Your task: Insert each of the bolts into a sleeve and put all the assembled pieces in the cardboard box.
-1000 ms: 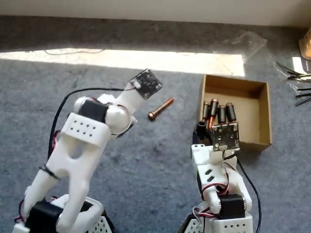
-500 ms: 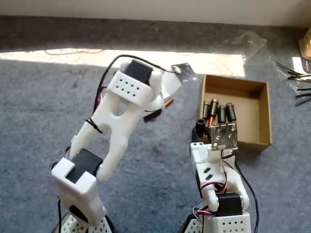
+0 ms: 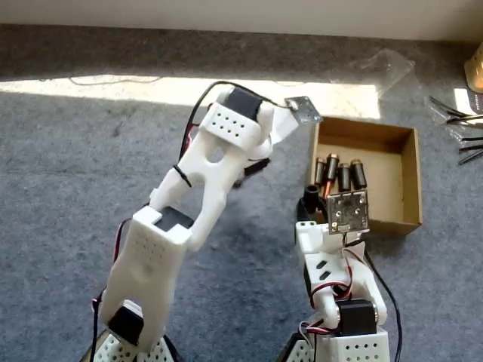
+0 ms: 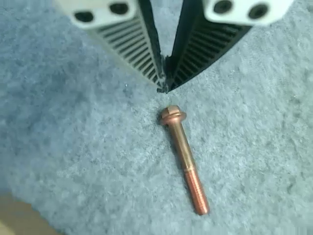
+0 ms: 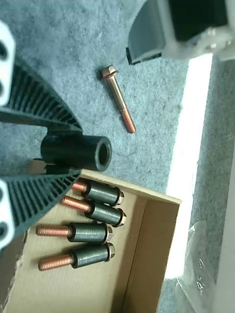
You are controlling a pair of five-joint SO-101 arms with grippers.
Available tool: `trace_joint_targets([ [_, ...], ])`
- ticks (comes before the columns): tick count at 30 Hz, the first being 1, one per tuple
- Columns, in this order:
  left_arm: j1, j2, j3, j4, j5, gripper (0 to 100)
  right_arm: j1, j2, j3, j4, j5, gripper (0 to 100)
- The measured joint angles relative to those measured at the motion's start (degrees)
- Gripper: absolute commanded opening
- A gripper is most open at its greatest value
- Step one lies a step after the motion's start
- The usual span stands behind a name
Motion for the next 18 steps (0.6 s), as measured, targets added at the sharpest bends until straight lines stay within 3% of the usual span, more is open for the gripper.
trace_joint_targets([
  [4, 0.2, 6.1, -7.9, 0.0, 1.1, 2, 0.0, 0.0, 0.0, 0.0, 0.0, 0.5],
  [10, -1.8, 14.2, -16.6, -0.2, 5.3, 13, 0.0, 0.0, 0.0, 0.0, 0.0, 0.5],
  [18, -2.4, 18.2, -19.3, -0.2, 5.5, 13, 0.0, 0.0, 0.0, 0.0, 0.0, 0.5],
])
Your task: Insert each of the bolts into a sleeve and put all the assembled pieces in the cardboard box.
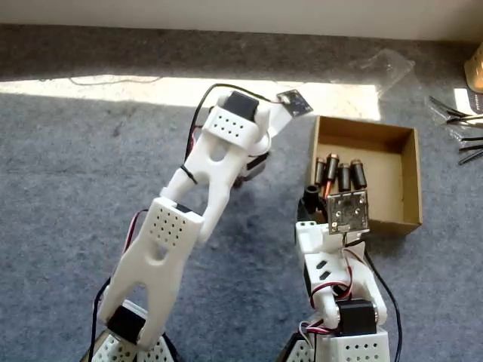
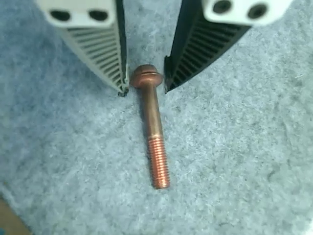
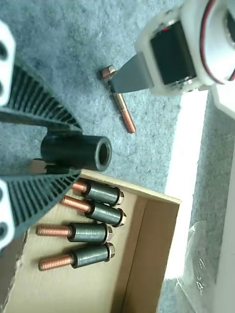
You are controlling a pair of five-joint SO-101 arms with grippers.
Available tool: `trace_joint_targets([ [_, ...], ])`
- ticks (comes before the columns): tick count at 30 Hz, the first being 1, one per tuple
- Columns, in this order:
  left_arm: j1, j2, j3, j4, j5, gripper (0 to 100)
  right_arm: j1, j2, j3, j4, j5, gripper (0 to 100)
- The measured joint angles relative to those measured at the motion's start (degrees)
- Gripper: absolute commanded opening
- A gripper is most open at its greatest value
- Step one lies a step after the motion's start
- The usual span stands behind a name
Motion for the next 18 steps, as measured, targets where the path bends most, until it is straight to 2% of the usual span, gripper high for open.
trace_joint_targets([
  [14, -0.1, 4.5, 0.0, -3.7, 0.1, 12, 0.0, 0.0, 0.0, 0.0, 0.0, 0.5],
  [18, 0.0, 5.6, -0.1, -3.9, 0.2, 2, 0.0, 0.0, 0.0, 0.0, 0.0, 0.5],
])
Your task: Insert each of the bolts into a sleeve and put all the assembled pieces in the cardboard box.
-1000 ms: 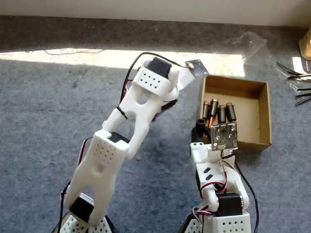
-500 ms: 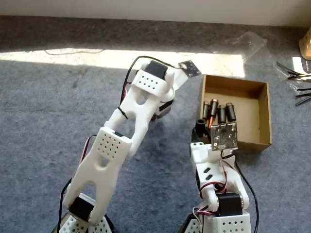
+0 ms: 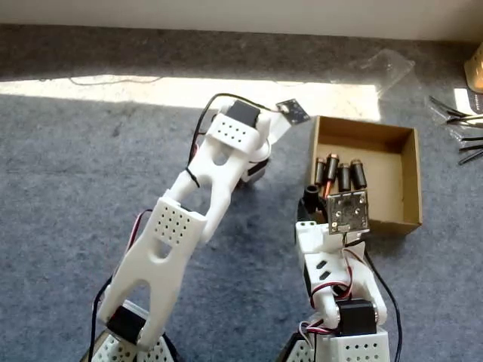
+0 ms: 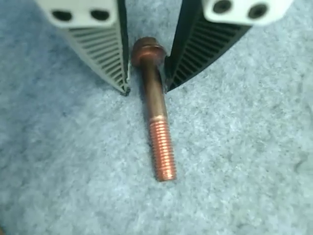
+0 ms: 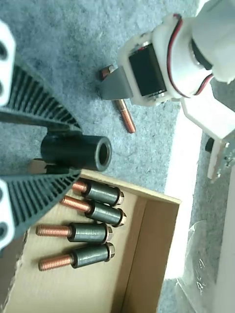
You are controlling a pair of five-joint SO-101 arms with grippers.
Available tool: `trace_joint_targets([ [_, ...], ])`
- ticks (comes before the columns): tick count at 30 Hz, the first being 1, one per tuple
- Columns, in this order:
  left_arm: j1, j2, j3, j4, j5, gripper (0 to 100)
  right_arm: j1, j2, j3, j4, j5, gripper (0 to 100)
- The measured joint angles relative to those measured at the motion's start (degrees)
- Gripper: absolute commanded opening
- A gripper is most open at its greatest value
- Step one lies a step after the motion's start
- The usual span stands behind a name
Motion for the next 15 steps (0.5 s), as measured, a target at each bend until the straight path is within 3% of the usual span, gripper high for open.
trace_joint_targets([
  [15, -0.2, 2.6, -2.4, 0.2, 0.0, 1, 0.0, 0.0, 0.0, 0.0, 0.0, 0.5],
])
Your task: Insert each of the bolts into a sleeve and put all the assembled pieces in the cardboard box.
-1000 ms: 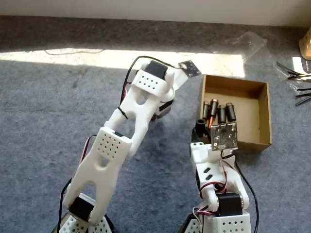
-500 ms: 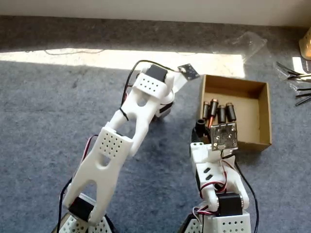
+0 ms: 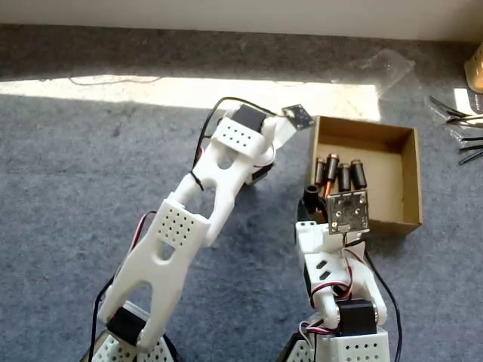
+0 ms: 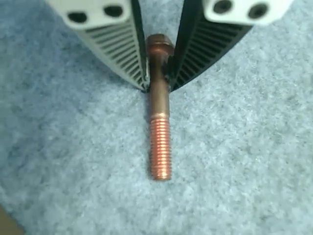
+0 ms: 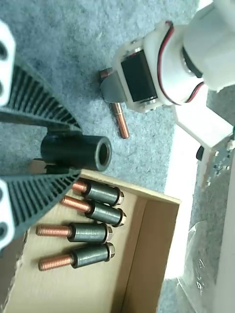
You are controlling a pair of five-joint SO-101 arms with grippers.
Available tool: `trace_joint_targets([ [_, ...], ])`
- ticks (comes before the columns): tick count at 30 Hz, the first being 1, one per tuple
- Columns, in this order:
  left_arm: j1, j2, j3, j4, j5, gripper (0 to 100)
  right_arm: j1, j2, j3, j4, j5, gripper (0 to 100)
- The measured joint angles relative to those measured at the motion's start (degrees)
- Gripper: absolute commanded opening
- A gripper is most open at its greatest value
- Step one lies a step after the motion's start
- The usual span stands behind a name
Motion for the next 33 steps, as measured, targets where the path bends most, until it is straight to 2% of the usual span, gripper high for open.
trace_joint_targets([
  [6, -0.1, -0.1, -3.3, 2.2, 0.0, 1, 0.0, 0.0, 0.9, 0.0, 0.0, 0.5],
  [18, -7.1, -4.2, -3.7, 2.2, 1.1, 1, 0.0, 0.0, 1.7, 0.0, 0.0, 0.5],
  [21, -7.3, -4.4, -3.7, 2.2, 8.3, 1, 0.0, 0.0, 1.7, 0.0, 0.0, 0.5],
  [28, -11.0, -4.4, -3.7, 2.4, 35.1, 1, 0.0, 0.0, 1.7, 0.0, 0.0, 0.5],
  [31, -13.7, -4.4, -3.7, 2.4, 42.2, 1, 0.0, 0.0, 1.7, 0.0, 0.0, 0.5],
  [33, -15.4, -4.4, -3.7, 2.4, 44.0, 1, 0.0, 0.0, 1.7, 0.0, 0.0, 0.5],
])
